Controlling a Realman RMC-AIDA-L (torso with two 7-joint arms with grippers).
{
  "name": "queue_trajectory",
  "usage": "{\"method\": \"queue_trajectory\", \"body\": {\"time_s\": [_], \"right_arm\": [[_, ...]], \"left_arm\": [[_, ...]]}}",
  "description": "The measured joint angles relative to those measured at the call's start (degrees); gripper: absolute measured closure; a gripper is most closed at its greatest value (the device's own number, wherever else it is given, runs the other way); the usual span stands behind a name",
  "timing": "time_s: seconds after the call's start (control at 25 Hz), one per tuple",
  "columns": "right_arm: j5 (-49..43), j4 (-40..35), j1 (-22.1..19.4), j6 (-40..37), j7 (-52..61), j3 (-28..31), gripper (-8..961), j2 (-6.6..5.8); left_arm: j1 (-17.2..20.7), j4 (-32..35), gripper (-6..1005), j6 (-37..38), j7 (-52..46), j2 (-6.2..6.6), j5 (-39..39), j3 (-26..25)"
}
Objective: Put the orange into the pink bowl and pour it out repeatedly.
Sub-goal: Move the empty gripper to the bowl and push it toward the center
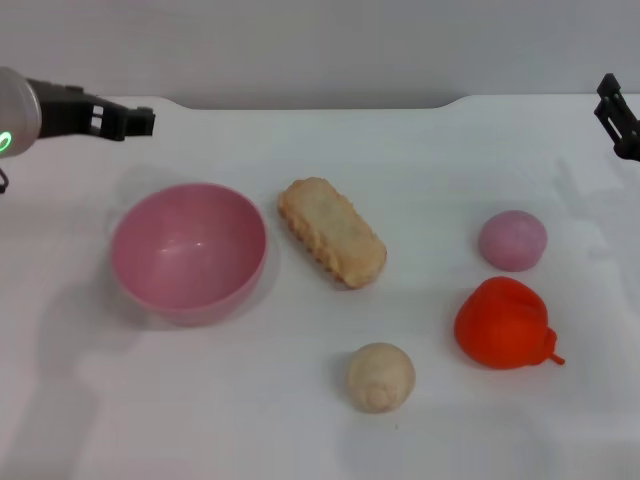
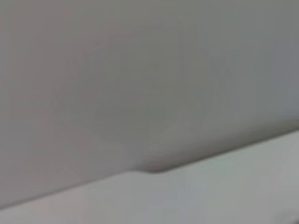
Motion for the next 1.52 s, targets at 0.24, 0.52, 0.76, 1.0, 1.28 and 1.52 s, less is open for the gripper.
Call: {"method": "queue_trajectory", "body": {"time_s": [0.24,0.52,0.76,1.0,1.28,1.52], "right_arm": [[0.0,0.2,0.2,0.6,0.0,0.1,220,-0.13],[0.0,0.4,0.7,0.6,0.0,0.6,220,-0.16],[0.0,0.5,1.0,0.7,0.0,0.7,220,-0.16],[0.0,0.6,1.0,0.8,0.0,0.7,221,-0.16],[0.0,0.6,1.1,0.8,0.0,0.7,221,-0.16],[0.0,0.6,1.1,0.9,-0.2,0.7,221,-0.16]], "left_arm": [[0.6,1.3,190,-5.6,-0.4,-0.07,0.0,0.1],[1.0,-1.5,190,-6.2,-1.3,-0.32,-0.9,3.0],[0.3,-5.2,189,-5.4,-2.4,-0.30,-0.5,3.8],[0.2,-7.6,189,-4.0,-2.8,-0.21,-0.4,3.9],[-0.5,-11.3,190,-2.3,-2.8,-0.16,-0.3,4.0],[-0.8,-12.6,190,-2.3,-2.8,-0.12,-0.3,4.0]]}}
